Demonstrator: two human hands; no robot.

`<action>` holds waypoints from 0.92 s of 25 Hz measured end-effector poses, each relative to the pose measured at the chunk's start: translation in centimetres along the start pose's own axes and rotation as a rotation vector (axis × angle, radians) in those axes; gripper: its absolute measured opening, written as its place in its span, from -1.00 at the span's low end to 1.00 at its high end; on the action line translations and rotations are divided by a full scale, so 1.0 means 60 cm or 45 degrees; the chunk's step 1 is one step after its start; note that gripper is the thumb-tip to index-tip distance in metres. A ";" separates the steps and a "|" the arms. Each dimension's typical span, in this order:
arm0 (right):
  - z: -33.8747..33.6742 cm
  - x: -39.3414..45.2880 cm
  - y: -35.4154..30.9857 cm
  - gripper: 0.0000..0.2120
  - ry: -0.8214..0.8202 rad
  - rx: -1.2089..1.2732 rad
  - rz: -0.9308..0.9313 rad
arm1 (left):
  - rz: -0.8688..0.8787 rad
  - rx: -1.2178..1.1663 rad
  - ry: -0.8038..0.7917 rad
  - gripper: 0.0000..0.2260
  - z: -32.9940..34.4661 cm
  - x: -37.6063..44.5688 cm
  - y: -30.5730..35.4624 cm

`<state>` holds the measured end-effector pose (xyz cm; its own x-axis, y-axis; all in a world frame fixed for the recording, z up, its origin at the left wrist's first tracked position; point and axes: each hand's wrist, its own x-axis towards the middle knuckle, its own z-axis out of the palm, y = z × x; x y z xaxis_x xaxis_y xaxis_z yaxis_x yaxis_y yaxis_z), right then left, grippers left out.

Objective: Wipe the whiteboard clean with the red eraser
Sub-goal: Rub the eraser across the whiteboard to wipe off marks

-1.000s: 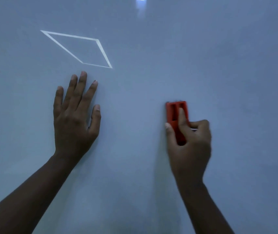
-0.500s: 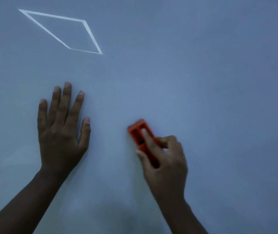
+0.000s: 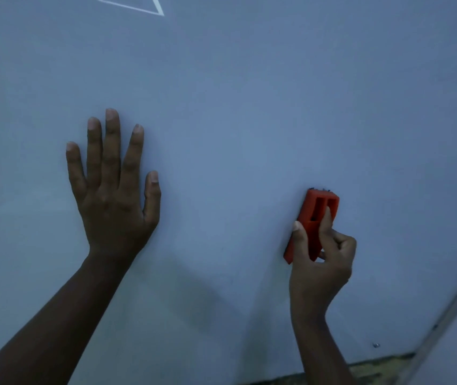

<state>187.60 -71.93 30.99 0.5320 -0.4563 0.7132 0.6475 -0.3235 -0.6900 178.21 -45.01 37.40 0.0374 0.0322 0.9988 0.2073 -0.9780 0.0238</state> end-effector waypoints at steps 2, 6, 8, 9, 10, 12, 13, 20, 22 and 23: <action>0.016 -0.040 -0.011 -0.47 -0.057 0.026 -0.049 | -0.010 -0.002 0.007 -0.47 0.002 -0.010 0.003; 0.045 -0.142 -0.035 -0.52 -0.329 -0.106 -0.379 | -0.020 -0.001 0.011 -0.47 0.004 -0.027 0.007; 0.049 -0.194 -0.030 -0.50 -0.467 -0.231 -0.529 | -0.022 -0.003 0.002 -0.47 0.005 -0.039 0.008; 0.048 -0.211 -0.025 -0.49 -0.513 -0.281 -0.582 | -0.021 0.000 -0.004 -0.47 0.005 -0.045 0.008; 0.045 -0.219 -0.018 -0.48 -0.544 -0.321 -0.630 | -0.017 0.002 -0.011 -0.47 0.006 -0.051 0.007; 0.036 -0.214 -0.008 -0.52 -0.573 -0.356 -0.727 | -0.007 -0.002 -0.024 -0.47 0.006 -0.064 0.005; 0.032 -0.205 -0.005 -0.55 -0.574 -0.357 -0.759 | -0.001 -0.005 -0.028 -0.47 0.006 -0.071 0.003; -0.018 -0.095 0.060 -0.49 -0.178 -0.147 -0.146 | 0.055 0.001 -0.077 -0.46 0.006 -0.130 -0.008; -0.037 -0.089 0.084 -0.50 -0.100 -0.033 0.077 | 0.058 0.006 -0.086 -0.46 0.007 -0.147 -0.009; -0.042 -0.094 0.091 -0.50 -0.086 -0.013 0.138 | 0.055 0.011 -0.089 -0.46 0.007 -0.154 -0.008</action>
<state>186.75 -73.21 22.86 0.6344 -0.4320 0.6410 0.5788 -0.2841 -0.7644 178.19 -44.76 28.15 0.1148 0.0043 0.9934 0.2122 -0.9770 -0.0203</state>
